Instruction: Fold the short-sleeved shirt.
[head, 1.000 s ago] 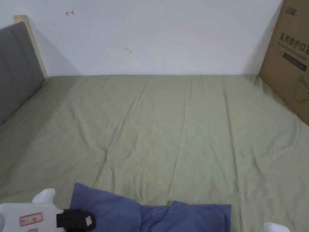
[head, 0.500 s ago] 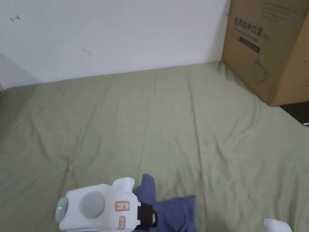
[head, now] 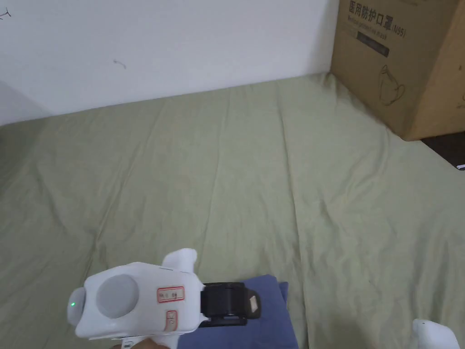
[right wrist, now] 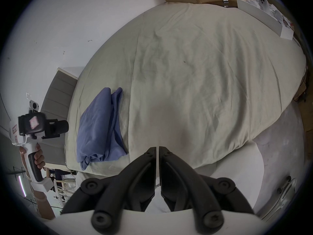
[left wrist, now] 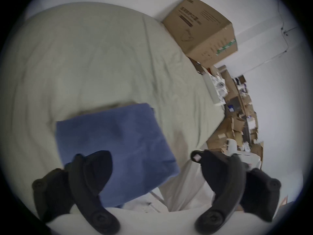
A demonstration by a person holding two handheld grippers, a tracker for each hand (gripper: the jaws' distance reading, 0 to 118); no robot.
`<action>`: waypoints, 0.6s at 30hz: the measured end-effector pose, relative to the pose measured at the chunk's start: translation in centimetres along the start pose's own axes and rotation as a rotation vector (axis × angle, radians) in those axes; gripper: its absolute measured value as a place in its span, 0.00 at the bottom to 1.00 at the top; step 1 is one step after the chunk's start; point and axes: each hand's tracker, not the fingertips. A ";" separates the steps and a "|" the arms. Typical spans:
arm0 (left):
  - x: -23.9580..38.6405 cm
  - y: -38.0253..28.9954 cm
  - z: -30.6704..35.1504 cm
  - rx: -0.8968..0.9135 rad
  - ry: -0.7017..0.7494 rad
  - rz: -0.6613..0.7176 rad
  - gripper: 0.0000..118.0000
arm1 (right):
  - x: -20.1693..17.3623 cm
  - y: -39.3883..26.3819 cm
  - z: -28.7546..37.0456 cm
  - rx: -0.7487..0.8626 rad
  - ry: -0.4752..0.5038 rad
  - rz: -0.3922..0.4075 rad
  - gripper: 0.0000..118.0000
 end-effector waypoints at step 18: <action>6.1 -6.1 -12.5 -0.281 -0.037 -0.117 0.03 | 0.1 -0.5 1.2 0.013 -0.026 0.007 0.03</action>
